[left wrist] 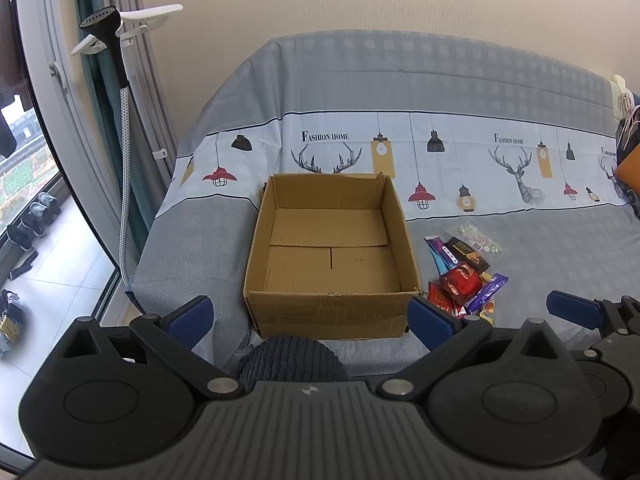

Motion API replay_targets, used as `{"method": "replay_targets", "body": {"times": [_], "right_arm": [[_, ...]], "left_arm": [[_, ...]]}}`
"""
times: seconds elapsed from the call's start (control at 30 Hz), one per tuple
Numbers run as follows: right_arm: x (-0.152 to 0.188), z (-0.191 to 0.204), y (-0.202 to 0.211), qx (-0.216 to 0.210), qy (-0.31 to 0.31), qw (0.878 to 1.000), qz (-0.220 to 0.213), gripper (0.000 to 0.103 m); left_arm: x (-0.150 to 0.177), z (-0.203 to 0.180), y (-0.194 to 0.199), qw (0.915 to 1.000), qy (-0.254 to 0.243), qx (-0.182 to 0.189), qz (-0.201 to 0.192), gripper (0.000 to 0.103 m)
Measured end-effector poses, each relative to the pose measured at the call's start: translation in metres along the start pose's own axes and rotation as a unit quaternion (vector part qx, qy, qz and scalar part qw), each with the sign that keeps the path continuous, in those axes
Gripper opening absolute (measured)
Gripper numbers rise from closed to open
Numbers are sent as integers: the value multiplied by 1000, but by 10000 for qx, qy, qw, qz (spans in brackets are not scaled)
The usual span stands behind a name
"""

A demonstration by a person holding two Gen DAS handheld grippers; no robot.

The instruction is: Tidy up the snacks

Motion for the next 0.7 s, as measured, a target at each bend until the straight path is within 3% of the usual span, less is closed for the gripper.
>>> {"method": "replay_targets", "body": {"times": [0.47,0.7], "right_arm": [[3,-3,-5,-32,-27,10000,78,103],[12,-20,-23,8,-231,9993,299,103]], "left_arm": [[3,-2,-9,10000,-28,7,73,103],[8,-25,-36,9993,-249,47,267,103]]}}
Point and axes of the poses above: each gripper's, at about its wrist camera, not at the fingertips, and y roughly against the way its jaws point, z to its left, x to its underside, the point moved 2 cm from there along -y, roughly the way its jaws point, and after that the axes turned 2 degrees about y, right-handed, at the moved point
